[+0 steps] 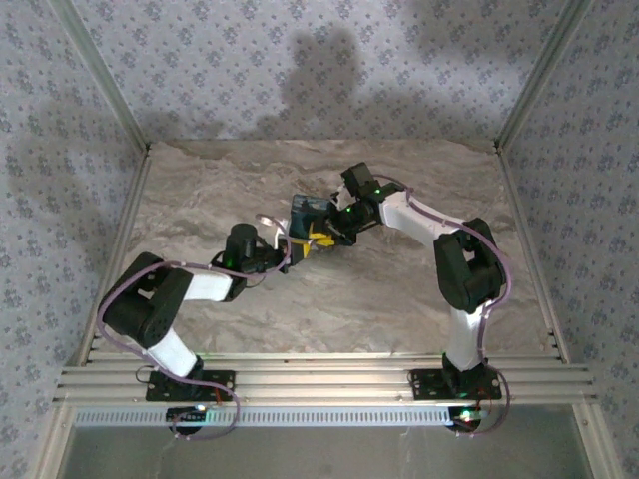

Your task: Unlock a padlock with a key

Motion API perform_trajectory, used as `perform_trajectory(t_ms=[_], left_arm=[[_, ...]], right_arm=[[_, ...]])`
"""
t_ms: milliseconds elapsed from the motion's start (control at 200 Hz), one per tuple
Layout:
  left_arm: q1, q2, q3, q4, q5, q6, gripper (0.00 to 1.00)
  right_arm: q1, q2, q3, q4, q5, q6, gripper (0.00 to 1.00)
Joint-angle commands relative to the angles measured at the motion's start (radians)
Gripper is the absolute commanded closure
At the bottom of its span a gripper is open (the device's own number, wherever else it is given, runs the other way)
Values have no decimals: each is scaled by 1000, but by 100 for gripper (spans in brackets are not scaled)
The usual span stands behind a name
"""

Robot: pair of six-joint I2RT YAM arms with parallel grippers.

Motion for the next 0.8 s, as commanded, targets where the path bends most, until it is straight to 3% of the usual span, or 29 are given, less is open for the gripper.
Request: perform_trajectory(t_ms=[0, 515, 794], left_arm=[[-5, -30, 35, -100, -35, 39, 100], [-3, -93, 13, -98, -20, -12, 100], [-4, -4, 49, -60, -3, -29, 100]], right_arm=[[-6, -15, -11, 21, -50, 22, 100], [-12, -18, -26, 48, -50, 32, 100], [-6, -18, -29, 63, -47, 44, 100]])
